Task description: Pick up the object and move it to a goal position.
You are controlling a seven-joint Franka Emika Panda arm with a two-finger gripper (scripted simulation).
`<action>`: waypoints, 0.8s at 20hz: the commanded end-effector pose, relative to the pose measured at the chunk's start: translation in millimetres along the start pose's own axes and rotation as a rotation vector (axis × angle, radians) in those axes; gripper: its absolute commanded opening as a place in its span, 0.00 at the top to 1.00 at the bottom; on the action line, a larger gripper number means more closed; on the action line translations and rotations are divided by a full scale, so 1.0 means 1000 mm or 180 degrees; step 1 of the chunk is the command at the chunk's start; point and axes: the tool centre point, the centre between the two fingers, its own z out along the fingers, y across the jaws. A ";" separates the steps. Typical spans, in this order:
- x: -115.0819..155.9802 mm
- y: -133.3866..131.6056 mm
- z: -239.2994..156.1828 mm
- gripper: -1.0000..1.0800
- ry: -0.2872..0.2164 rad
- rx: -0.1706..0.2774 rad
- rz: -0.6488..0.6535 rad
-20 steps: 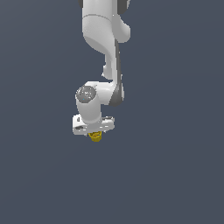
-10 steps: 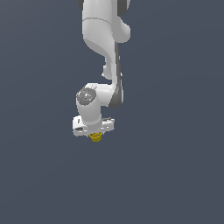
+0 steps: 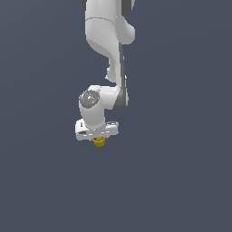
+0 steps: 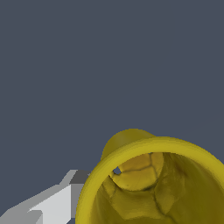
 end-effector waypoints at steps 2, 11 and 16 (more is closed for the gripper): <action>-0.003 -0.001 -0.008 1.00 0.0006 -0.0002 0.0000; -0.023 -0.007 -0.050 1.00 0.0007 -0.0002 -0.0002; -0.032 -0.009 -0.070 1.00 0.0007 -0.0002 -0.0002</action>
